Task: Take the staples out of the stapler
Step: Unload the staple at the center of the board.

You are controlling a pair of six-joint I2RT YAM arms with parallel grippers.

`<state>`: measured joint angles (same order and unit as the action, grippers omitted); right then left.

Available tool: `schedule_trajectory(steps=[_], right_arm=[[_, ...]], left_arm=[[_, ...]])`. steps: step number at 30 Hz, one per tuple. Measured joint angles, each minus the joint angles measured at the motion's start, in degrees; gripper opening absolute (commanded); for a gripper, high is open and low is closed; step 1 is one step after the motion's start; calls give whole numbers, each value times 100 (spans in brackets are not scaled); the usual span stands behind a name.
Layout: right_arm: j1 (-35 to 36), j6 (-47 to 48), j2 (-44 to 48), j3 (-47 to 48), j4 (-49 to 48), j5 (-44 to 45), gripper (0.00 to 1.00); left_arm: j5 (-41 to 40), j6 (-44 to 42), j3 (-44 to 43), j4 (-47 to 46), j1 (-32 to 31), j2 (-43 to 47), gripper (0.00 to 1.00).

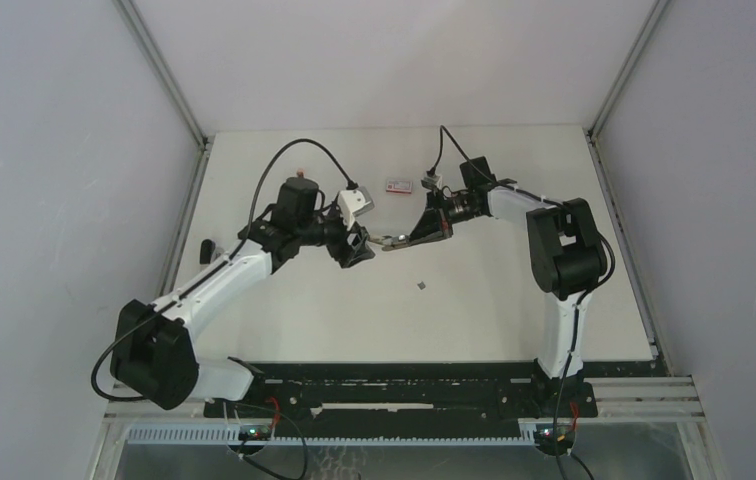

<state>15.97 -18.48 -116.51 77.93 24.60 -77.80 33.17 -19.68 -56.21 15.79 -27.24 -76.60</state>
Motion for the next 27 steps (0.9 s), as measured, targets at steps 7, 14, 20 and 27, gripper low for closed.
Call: schedule_trajectory(steps=[7,14,20,27], right_arm=[[57,232,4,0,212,240,0],[186,831,4,98,826,505,0],[247,1510,26,293,1329,647,0],[245,2157,177,326,1683,922,0]], left_arm=[[39,116,-219,264,-9,-61,100],[479,271,-1137,732,26,-476,100],[1110,271,-1843,1384,144,-1257,100],[1609,243,-2072,1943,184,-1849,97]])
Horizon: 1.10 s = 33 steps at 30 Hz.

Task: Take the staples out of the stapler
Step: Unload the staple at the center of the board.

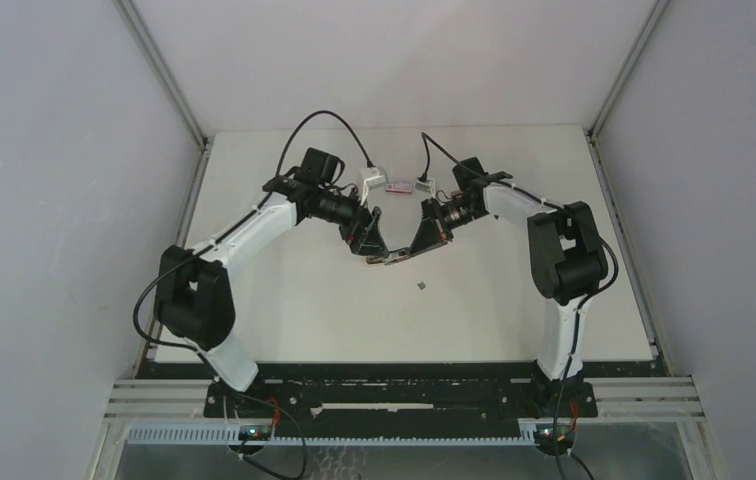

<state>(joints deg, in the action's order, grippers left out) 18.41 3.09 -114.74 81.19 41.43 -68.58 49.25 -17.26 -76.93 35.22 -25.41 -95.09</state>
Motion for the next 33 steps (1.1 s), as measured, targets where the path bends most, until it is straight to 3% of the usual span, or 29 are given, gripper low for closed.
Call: schedule_trajectory(steps=[17,22,33], right_arm=[[109,1222,581,0,525,247,0],[214,1401,662,0,588,330,0],[273,1515,664,0,614,461,0]], left_arm=[[863,-348,-798,1047,4,-1012,72],[1115,-424,-907,1252,4,-1180,57],[1412,-962,-1097,1932,-9,-1381,54]])
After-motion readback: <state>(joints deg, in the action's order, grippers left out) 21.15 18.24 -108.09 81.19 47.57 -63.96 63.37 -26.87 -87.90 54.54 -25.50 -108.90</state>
